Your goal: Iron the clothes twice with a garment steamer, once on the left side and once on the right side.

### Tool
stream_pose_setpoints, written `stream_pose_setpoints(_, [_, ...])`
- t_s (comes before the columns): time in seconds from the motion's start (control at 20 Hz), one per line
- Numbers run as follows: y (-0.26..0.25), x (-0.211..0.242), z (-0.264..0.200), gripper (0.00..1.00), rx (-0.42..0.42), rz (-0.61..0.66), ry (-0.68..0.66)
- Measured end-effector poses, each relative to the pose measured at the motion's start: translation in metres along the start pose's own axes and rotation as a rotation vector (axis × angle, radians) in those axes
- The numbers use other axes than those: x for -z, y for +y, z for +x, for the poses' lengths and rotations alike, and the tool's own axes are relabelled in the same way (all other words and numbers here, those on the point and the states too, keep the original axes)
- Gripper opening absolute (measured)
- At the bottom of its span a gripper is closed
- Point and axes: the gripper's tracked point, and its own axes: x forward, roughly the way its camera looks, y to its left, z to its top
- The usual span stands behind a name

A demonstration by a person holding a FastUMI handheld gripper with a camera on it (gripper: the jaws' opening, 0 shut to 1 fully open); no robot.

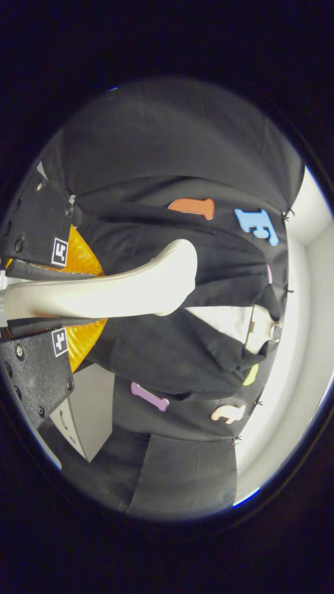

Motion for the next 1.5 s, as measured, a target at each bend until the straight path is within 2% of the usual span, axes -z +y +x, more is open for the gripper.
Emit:
stream_pose_setpoints(0.3, [0.011, -0.105, -0.002, 0.35, 0.028, -0.010, -0.219])
stream_pose_setpoints(0.6, [0.014, -0.168, 0.041, 0.35, 0.097, -0.041, -0.321])
stream_pose_setpoints(0.8, [0.020, -0.153, 0.070, 0.35, 0.113, -0.054, -0.277])
stream_pose_setpoints(1.0, [0.023, -0.120, 0.072, 0.35, 0.143, -0.106, -0.265])
stream_pose_setpoints(1.5, [0.036, -0.037, 0.063, 0.35, 0.107, -0.121, -0.149])
